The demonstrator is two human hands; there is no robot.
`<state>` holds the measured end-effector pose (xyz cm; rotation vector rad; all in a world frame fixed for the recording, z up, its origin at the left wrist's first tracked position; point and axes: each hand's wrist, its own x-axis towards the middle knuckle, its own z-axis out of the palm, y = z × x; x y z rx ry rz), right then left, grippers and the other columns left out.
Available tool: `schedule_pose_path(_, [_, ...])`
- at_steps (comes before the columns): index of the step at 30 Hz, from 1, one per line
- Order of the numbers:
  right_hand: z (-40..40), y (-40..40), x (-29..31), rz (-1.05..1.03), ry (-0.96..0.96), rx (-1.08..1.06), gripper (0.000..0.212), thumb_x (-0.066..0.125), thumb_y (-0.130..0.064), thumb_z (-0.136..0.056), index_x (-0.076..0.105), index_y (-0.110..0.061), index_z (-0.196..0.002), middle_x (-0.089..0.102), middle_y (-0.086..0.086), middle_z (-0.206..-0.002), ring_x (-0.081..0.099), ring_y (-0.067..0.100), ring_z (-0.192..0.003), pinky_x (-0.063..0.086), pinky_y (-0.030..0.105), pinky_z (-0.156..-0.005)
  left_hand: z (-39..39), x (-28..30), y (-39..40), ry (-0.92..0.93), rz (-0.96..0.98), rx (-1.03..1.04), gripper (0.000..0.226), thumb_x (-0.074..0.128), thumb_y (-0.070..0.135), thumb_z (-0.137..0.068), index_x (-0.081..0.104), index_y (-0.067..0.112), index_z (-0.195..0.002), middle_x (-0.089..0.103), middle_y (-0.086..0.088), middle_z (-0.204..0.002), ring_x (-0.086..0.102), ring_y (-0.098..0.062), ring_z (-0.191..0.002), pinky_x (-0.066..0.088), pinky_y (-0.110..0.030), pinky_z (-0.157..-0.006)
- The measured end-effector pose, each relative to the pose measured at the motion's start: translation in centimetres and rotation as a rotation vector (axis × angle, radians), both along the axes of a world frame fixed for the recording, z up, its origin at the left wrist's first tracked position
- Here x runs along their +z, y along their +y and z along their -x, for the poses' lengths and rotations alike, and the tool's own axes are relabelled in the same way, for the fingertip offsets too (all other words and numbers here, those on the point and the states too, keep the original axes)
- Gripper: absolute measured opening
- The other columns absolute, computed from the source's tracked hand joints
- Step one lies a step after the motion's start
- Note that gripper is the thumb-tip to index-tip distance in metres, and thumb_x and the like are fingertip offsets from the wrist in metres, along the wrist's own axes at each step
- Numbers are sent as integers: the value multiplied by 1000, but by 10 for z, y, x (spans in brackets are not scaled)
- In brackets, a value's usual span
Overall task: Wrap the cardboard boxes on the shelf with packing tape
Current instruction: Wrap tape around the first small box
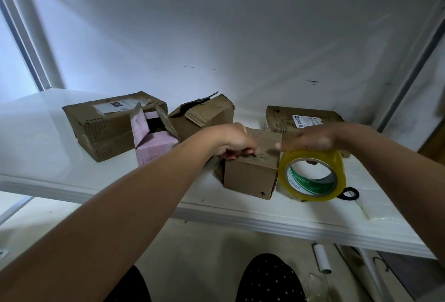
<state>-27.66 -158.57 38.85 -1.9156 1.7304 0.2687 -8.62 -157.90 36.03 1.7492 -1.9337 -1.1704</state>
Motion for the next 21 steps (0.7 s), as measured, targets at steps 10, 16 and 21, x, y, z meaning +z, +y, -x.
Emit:
schedule_pose_path(10, [-5,-6,-9,26,14,-53,75,42,-68,-83,44,-19,-139,51,11,-136,53,28,-119,41,44,-104,-11,-3,1,-55,218,-106,19,53,10,-91,70,1,-87,62,-8,-77,50,-17,-71,38,-25,-68])
schedule_pose_path(16, [-1,-10,8,15,21,-30,64,43,-71,-74,64,-20,-106,64,5,-105,62,18,-90,52,31,-76,-8,-7,-4,47,327,-31,19,46,7,-88,65,3,-87,60,-9,-75,49,-17,-64,35,-22,-55])
schedule_pose_path(21, [-4,-18,10,20,42,-53,59,48,-68,-78,60,-19,-108,62,4,-106,61,20,-93,50,31,-77,-11,-15,-6,50,251,-49,15,46,3,-87,59,7,-81,54,-13,-77,43,-18,-63,32,-24,-56])
